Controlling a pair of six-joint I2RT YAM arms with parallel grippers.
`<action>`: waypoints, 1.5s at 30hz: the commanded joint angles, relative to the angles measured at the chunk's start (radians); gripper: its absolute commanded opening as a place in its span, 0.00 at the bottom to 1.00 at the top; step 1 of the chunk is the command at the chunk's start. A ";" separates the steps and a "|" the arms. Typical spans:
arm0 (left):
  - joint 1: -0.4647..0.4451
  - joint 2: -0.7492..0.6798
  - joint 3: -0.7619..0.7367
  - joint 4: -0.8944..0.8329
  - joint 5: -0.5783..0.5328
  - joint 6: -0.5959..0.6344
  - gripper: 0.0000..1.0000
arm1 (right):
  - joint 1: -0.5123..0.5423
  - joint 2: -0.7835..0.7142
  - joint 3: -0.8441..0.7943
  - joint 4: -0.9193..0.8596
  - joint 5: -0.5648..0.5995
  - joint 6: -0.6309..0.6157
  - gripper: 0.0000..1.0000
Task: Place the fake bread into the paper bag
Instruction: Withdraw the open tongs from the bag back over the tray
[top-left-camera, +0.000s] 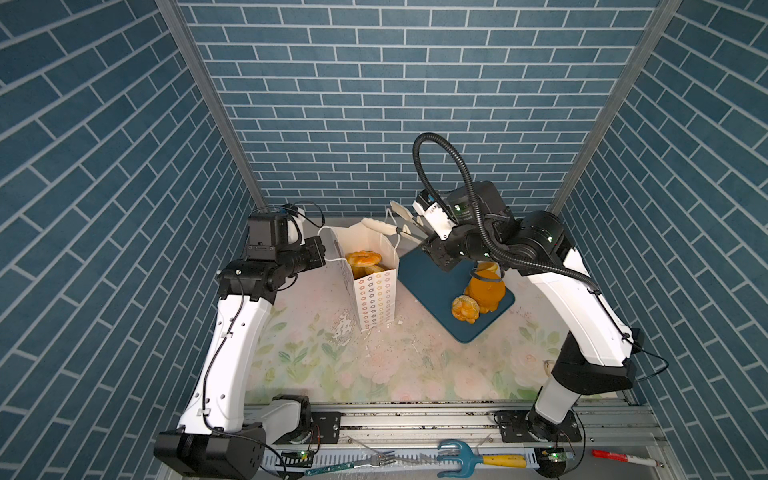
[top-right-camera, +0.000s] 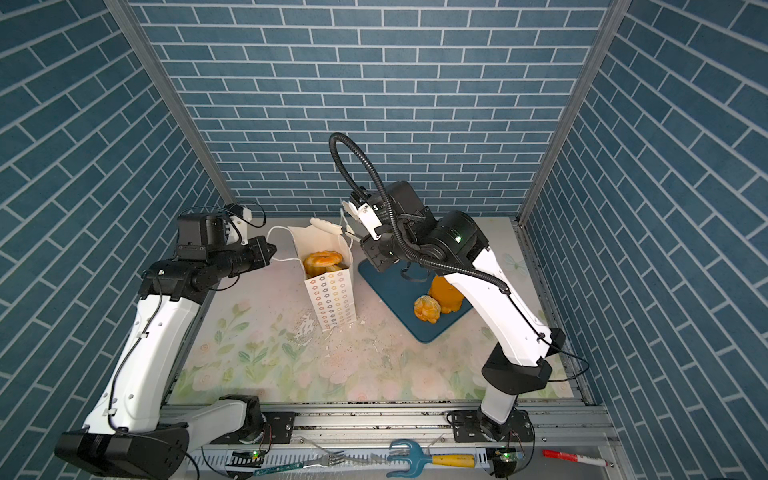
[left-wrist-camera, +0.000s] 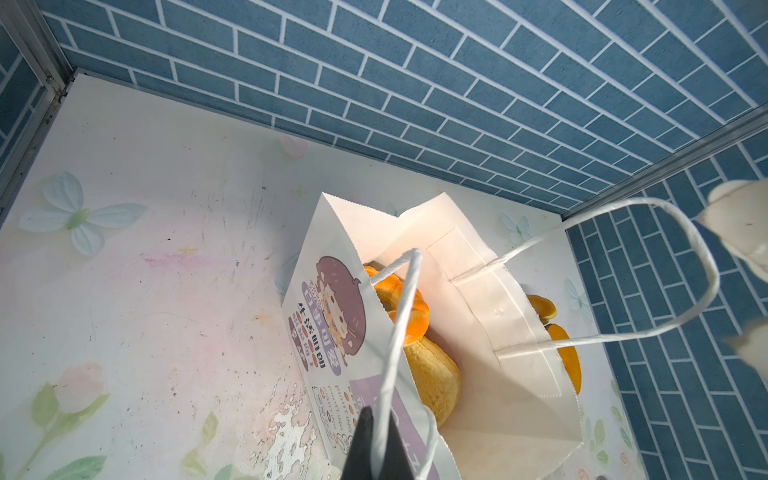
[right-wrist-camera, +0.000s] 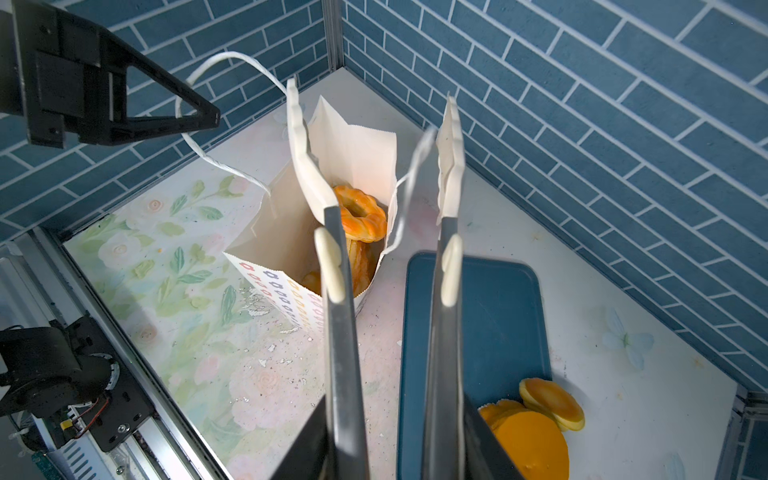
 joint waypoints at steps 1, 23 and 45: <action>0.004 0.000 0.003 0.007 0.013 0.001 0.00 | -0.007 -0.037 -0.004 0.017 0.064 0.025 0.43; 0.004 0.001 0.010 -0.001 0.014 0.012 0.00 | -0.297 -0.166 -0.291 -0.082 0.079 0.271 0.44; 0.004 0.023 -0.001 0.005 0.019 0.012 0.00 | -0.651 -0.320 -0.890 -0.004 -0.067 0.358 0.46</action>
